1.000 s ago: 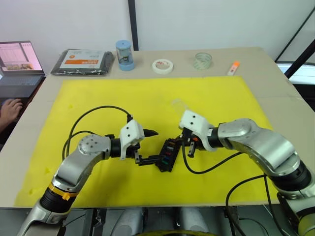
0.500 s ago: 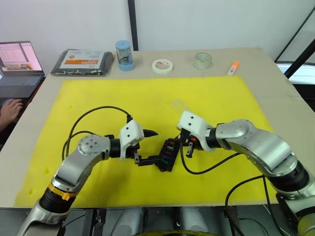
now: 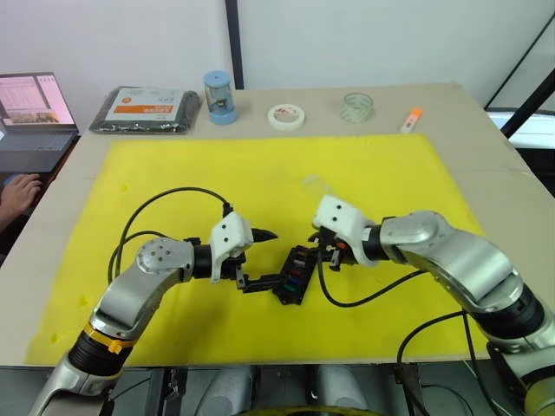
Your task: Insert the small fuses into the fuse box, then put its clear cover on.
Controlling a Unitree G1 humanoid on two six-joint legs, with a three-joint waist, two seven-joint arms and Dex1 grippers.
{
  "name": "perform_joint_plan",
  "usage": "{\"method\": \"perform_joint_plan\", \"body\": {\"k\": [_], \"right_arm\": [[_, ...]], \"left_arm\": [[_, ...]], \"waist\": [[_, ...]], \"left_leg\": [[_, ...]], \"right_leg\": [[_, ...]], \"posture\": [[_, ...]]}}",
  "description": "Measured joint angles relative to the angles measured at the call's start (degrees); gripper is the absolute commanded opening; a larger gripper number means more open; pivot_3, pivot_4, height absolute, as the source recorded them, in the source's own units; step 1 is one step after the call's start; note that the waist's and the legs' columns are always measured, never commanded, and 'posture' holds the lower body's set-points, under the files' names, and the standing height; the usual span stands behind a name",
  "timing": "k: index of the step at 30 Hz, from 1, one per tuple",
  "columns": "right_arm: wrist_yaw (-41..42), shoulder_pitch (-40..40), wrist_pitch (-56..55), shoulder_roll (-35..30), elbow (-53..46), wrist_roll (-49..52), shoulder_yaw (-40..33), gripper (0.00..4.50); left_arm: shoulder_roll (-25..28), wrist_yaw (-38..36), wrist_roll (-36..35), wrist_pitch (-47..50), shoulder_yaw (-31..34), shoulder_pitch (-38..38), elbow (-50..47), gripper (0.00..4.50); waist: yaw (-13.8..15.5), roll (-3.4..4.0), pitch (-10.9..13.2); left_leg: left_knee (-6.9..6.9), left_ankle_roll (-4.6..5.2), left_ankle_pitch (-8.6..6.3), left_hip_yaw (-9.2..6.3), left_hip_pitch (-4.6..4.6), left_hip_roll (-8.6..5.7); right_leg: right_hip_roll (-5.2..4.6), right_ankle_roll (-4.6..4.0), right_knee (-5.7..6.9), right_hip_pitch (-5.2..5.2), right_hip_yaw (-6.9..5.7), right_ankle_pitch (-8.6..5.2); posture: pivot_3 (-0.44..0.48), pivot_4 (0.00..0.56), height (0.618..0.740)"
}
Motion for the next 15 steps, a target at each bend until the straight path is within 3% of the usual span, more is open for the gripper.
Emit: {"method": "perform_joint_plan", "body": {"k": [15], "right_arm": [[3.1,0.2,-4.4,0.4,2.6,1.0,-2.3,1.39]], "left_arm": [[-0.1,0.0,0.5,-0.4,-0.1,0.0,0.4,4.50]], "waist": [[0.0,0.00,0.0]], "left_leg": [[0.00,0.00,0.00,0.00,0.00,0.00]], "right_leg": [[0.00,0.00,0.00,0.00,0.00,0.00]], "posture": [[0.000,0.150,0.740]]}}
